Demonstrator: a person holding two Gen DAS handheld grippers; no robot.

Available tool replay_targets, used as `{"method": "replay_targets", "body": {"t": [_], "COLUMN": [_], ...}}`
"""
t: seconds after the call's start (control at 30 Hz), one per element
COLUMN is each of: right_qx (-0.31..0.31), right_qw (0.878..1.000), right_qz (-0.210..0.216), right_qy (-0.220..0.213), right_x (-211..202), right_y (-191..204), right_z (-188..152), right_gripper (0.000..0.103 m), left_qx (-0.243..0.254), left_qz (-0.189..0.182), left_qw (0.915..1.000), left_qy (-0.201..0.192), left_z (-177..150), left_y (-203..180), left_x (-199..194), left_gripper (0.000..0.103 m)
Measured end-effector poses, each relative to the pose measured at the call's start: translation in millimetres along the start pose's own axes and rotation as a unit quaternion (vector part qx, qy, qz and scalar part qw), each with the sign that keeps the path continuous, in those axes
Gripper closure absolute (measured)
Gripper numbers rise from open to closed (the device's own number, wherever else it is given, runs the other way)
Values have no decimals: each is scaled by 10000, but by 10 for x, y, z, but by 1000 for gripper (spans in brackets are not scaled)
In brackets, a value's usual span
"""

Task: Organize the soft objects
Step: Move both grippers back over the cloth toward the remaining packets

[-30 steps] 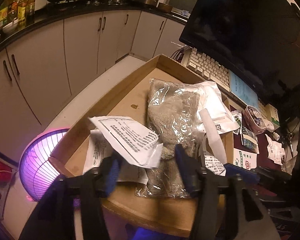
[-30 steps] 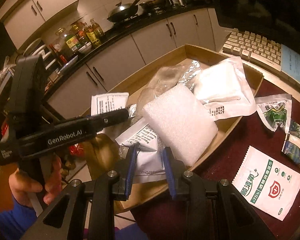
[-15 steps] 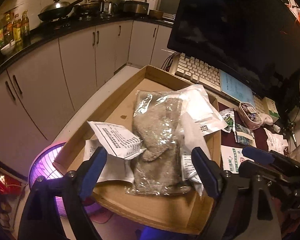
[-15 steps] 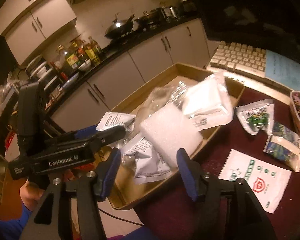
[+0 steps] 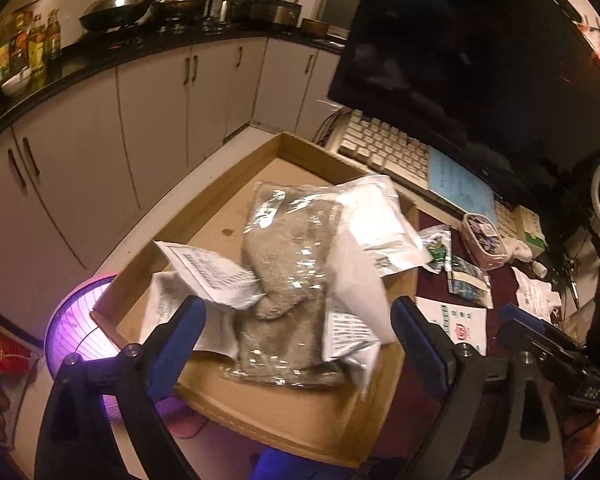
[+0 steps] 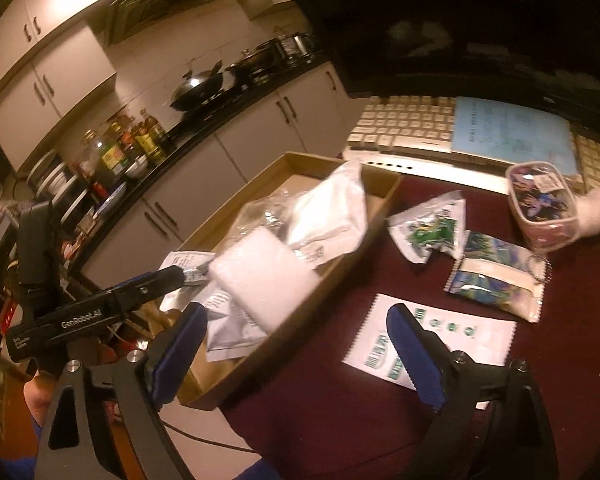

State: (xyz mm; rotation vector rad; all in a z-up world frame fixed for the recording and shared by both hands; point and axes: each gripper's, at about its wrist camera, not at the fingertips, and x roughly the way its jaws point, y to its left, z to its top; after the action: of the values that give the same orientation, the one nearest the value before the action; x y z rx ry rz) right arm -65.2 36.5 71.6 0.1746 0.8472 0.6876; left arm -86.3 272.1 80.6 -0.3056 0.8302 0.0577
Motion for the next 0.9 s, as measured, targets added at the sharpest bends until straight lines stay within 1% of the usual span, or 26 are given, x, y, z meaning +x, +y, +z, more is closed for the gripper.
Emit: {"method": "replay_targets", "body": {"t": [0.17, 0.3, 0.5, 0.7, 0.9], "right_qx": [246, 452, 667, 862, 1042], "right_qw": [9994, 9983, 9952, 9923, 9893], "right_qz": [-212, -335, -665, -817, -933], "right_qy": [-91, -155, -265, -363, -423], "right_x": [-82, -162, -312, -438, -523], "right_y": [-204, -368, -611, -817, -985], "right_z": [-24, -28, -59, -108, -150], "right_gripper": [1, 1, 1, 1, 1], "left_qx": [279, 536, 941, 1296, 1460], "left_qz": [-180, -332, -561, -678, -721], "left_qw": [9994, 9980, 9938, 9889, 9859], "left_qy": [-40, 3, 173, 252, 387], "left_z": [12, -11, -99, -169, -228], "left_y": [-268, -506, -879, -1154, -1329], "left_x": [-39, -18, 59, 79, 170], "left_gripper": [6, 5, 5, 5, 5]}}
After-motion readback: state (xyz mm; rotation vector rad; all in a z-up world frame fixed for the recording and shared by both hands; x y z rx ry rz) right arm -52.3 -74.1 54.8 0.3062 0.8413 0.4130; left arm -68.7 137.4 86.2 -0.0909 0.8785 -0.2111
